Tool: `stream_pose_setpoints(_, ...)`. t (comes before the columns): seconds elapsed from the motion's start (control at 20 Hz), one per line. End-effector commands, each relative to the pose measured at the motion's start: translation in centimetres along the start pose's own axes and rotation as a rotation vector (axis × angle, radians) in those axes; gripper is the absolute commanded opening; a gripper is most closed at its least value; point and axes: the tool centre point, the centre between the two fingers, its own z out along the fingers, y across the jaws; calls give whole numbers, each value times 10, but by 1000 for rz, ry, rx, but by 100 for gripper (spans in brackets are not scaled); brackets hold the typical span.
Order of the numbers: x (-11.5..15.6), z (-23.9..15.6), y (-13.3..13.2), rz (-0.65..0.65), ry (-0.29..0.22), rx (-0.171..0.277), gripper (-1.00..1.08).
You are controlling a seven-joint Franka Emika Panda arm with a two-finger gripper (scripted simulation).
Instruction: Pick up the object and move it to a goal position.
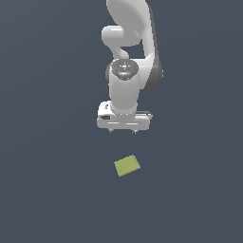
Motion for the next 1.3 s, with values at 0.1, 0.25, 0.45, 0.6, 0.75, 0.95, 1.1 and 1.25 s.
stream_pose_setpoints(0.1,8,6,-1,80,0,4,100)
stream_pose_setpoints(0.25,15,12,-3,151,0,7,100)
stream_pose_setpoints(0.45,25,21,-5,261,0,10,100)
stream_pose_setpoints(0.6,33,28,-6,345,0,12,100)
stream_pose_setpoints(0.75,40,36,-8,428,0,14,100)
stream_pose_setpoints(0.95,50,46,-11,538,1,15,100)
stream_pose_setpoints(1.1,57,54,-12,620,1,16,100)
stream_pose_setpoints(1.25,64,62,-15,702,2,16,100)
